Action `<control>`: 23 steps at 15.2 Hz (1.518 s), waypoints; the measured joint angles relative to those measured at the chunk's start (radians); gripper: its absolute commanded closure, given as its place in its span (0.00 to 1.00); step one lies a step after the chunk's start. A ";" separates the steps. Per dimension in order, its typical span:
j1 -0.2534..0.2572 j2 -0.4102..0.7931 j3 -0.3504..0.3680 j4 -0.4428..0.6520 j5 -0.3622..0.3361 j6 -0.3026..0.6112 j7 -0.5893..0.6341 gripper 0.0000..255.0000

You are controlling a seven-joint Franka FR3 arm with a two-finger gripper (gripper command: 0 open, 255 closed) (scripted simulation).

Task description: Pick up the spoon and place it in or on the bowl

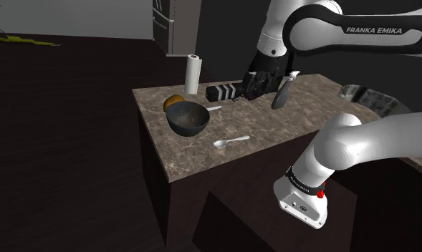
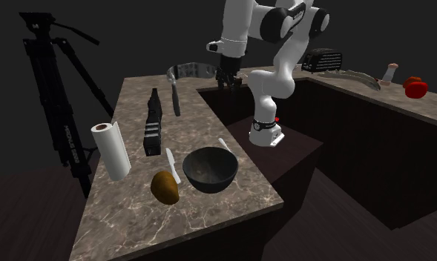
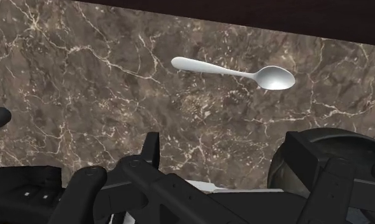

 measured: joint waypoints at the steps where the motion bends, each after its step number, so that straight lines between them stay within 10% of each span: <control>1: 0.002 -0.003 0.008 -0.034 0.009 0.037 0.017 0.00; 13: 0.031 0.238 0.197 -0.256 0.121 0.567 0.288 0.00; 23: -0.062 0.521 0.318 -0.268 0.050 0.885 0.436 0.00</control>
